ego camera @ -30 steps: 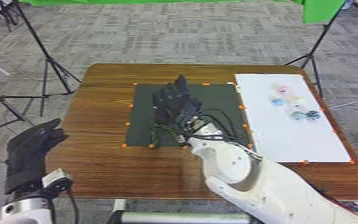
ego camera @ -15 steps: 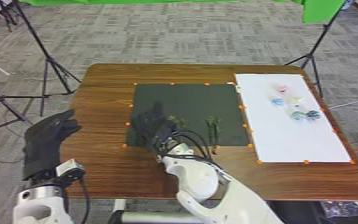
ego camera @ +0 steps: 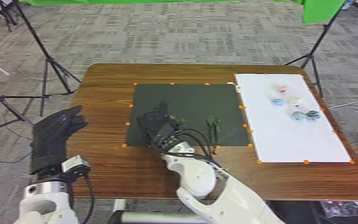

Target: Arrange flowers

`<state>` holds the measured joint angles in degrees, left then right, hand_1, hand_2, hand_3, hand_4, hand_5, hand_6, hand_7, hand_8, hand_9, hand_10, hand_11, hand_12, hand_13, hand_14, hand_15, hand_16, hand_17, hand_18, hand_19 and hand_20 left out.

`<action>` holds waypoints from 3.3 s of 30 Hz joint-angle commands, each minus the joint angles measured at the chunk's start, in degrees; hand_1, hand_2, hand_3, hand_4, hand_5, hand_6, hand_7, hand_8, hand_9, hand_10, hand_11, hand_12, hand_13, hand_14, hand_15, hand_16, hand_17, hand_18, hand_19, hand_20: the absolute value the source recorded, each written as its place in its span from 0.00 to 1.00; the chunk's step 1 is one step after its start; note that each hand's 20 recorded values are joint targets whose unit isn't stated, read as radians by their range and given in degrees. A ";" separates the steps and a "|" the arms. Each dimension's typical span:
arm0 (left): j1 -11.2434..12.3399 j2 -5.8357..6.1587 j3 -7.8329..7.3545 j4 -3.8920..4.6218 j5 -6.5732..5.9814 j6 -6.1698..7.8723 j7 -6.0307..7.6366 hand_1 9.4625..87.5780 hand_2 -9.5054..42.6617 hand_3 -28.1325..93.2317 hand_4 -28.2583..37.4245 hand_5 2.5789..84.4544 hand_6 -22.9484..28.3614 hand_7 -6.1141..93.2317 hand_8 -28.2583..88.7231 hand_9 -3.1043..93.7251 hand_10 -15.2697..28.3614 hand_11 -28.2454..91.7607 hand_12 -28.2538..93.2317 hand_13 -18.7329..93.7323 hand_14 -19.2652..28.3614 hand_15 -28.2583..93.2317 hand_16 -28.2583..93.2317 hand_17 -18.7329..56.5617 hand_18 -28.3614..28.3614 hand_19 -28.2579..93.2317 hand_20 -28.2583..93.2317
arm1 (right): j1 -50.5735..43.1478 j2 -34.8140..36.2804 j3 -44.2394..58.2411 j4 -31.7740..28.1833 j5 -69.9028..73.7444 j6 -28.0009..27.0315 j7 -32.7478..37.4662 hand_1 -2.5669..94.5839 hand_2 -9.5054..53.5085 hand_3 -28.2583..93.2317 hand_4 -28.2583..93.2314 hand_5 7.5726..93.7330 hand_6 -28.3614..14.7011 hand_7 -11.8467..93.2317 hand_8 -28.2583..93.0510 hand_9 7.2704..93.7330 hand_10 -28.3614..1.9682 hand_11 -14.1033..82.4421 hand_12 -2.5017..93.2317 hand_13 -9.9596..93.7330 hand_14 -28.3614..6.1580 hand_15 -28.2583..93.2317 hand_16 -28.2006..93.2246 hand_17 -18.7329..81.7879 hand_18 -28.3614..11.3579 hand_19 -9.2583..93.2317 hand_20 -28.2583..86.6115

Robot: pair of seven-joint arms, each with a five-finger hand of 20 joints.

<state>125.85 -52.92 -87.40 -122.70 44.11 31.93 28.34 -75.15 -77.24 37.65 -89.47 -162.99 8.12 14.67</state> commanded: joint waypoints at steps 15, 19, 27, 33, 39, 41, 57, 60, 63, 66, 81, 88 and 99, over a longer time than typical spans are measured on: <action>-0.85 0.05 0.80 0.12 0.89 -0.65 -1.09 0.25 0.27 0.91 0.19 0.62 0.78 0.27 0.16 0.48 0.92 0.68 0.35 0.46 1.00 0.93 0.05 0.20 0.93 0.68 0.61 | -3.13 -4.56 4.05 -1.12 -4.84 -8.84 -2.29 0.48 0.00 0.88 0.00 0.78 0.61 0.43 0.26 0.61 0.45 0.70 0.39 0.53 0.22 0.92 0.44 0.24 0.03 0.77 0.46; -1.13 0.23 1.01 0.21 0.84 -0.73 -1.25 0.25 0.27 0.91 0.20 0.62 0.78 0.27 0.16 0.48 0.92 0.68 0.35 0.46 1.00 0.93 0.05 0.20 0.92 0.68 0.61 | -4.15 -5.44 5.40 -1.80 -5.74 -10.37 -3.78 0.45 0.00 0.89 0.00 0.74 0.59 0.42 0.26 0.58 0.38 0.75 0.34 0.50 0.18 0.93 0.43 0.22 0.01 0.76 0.47; -1.09 -0.08 0.74 0.13 1.59 -1.15 -2.41 0.25 0.27 0.91 0.20 0.62 0.78 0.28 0.16 0.48 0.92 0.68 0.35 0.47 1.00 0.93 0.05 0.20 0.92 0.68 0.61 | -4.80 -6.15 5.91 -2.85 -6.42 -12.61 -4.55 0.39 0.00 0.94 0.00 0.69 0.55 0.41 0.15 0.51 0.25 0.79 0.30 0.45 0.10 0.94 0.43 0.19 0.00 0.73 0.50; -0.63 -0.30 0.39 0.00 2.13 -1.46 -2.97 0.25 0.26 0.91 0.20 0.62 0.78 0.28 0.15 0.48 0.92 0.68 0.35 0.47 1.00 0.93 0.05 0.19 0.92 0.68 0.61 | -3.48 -5.35 4.62 -3.76 -3.84 -13.70 -2.65 0.37 0.00 0.95 0.00 0.64 0.48 0.40 0.13 0.44 0.16 0.79 0.30 0.40 0.03 0.95 0.43 0.17 0.00 0.72 0.51; -1.39 0.54 1.29 0.22 1.71 -1.12 -2.63 0.25 0.26 0.91 0.21 0.62 0.78 0.28 0.15 0.48 0.92 0.68 0.35 0.47 1.00 0.93 0.05 0.19 0.92 0.68 0.61 | -4.65 -6.64 6.06 -4.68 -3.79 -16.33 -3.82 0.35 0.00 0.96 0.00 0.60 0.43 0.39 0.13 0.40 0.07 0.80 0.31 0.36 0.00 0.96 0.42 0.16 0.00 0.71 0.52; -1.26 0.31 1.08 0.12 1.88 -1.22 -2.91 0.25 0.26 0.91 0.21 0.62 0.78 0.28 0.16 0.48 0.92 0.68 0.35 0.47 1.00 0.93 0.05 0.19 0.92 0.68 0.61 | -4.95 -6.70 6.07 -4.79 -3.58 -16.38 -3.79 0.34 0.00 0.96 0.00 0.59 0.41 0.39 0.13 0.38 0.06 0.80 0.31 0.35 0.00 0.96 0.42 0.15 0.00 0.71 0.53; 3.24 1.16 -1.09 -1.55 0.13 1.63 0.01 0.25 0.26 0.91 0.21 0.62 0.78 0.28 0.15 0.48 0.92 0.68 0.35 0.47 1.00 0.93 0.05 0.19 0.92 0.68 0.61 | 3.37 -2.23 1.04 -6.04 2.12 -10.81 -0.47 0.32 0.00 0.96 0.00 0.58 0.39 0.38 0.14 0.37 0.03 0.80 0.31 0.34 0.00 0.96 0.42 0.15 0.00 0.70 0.54; 4.69 1.35 -1.68 -2.14 -0.56 2.43 1.04 0.25 0.26 0.91 0.21 0.62 0.78 0.28 0.15 0.48 0.92 0.68 0.35 0.47 1.00 0.93 0.05 0.19 0.92 0.68 0.61 | 8.40 0.97 -2.81 -7.62 6.65 -8.62 3.49 0.32 0.00 0.96 0.00 0.58 0.39 0.37 0.14 0.37 0.02 0.80 0.31 0.34 0.00 0.96 0.42 0.15 0.00 0.70 0.54; 6.41 1.54 -2.39 -2.79 -1.35 3.50 2.17 0.25 0.26 0.91 0.21 0.62 0.78 0.28 0.15 0.48 0.92 0.68 0.35 0.47 1.00 0.93 0.05 0.19 0.92 0.68 0.61 | 9.24 2.35 -2.60 -9.88 8.29 -9.03 3.68 0.32 0.00 0.97 0.00 0.59 0.39 0.37 0.14 0.37 0.02 0.80 0.31 0.34 0.00 0.96 0.42 0.15 0.00 0.70 0.54; 7.45 1.82 -2.66 -3.14 -2.50 4.23 3.38 0.25 0.26 0.91 0.20 0.62 0.78 0.28 0.16 0.48 0.92 0.68 0.35 0.47 1.00 0.93 0.05 0.19 0.92 0.68 0.61 | 7.51 3.00 -0.72 -12.03 7.60 -9.08 1.53 0.30 0.02 0.96 0.01 0.60 0.39 0.37 0.14 0.38 0.02 0.79 0.31 0.34 0.00 0.95 0.42 0.15 0.00 0.70 0.54; 12.57 1.30 -3.48 -4.71 -4.87 7.03 6.69 0.25 0.27 0.91 0.20 0.62 0.78 0.28 0.16 0.48 0.93 0.68 0.35 0.47 1.00 0.93 0.05 0.19 0.92 0.68 0.61 | 2.10 12.75 7.87 -20.06 9.81 -11.84 -0.20 0.25 0.16 0.96 0.04 0.66 0.44 0.38 0.13 0.43 0.06 0.78 0.31 0.38 0.00 0.95 0.42 0.15 0.00 0.70 0.53; 13.08 2.19 -2.78 -4.71 -6.44 7.74 8.13 0.24 0.27 0.91 0.20 0.62 0.78 0.27 0.16 0.48 0.93 0.68 0.35 0.47 1.00 0.93 0.05 0.19 0.92 0.68 0.61 | 4.50 24.54 8.06 -20.50 15.97 -9.00 7.21 0.26 0.16 0.96 0.04 0.65 0.44 0.38 0.13 0.43 0.06 0.77 0.31 0.38 0.00 0.94 0.43 0.16 0.00 0.70 0.53; 12.15 2.08 -2.54 -4.71 -5.48 7.43 7.16 0.24 0.27 0.91 0.19 0.62 0.78 0.26 0.15 0.47 0.92 0.67 0.34 0.46 1.00 0.93 0.05 0.19 0.92 0.68 0.61 | -0.47 30.80 16.25 -17.38 18.56 -8.75 12.81 0.26 0.16 0.97 0.04 0.62 0.46 0.38 0.13 0.43 0.07 0.76 0.30 0.37 0.00 0.94 0.42 0.16 0.00 0.70 0.51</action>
<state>138.04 -51.08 -90.19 -127.16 38.60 39.22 35.70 -73.06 -50.40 49.97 -109.15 -144.94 -1.16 24.03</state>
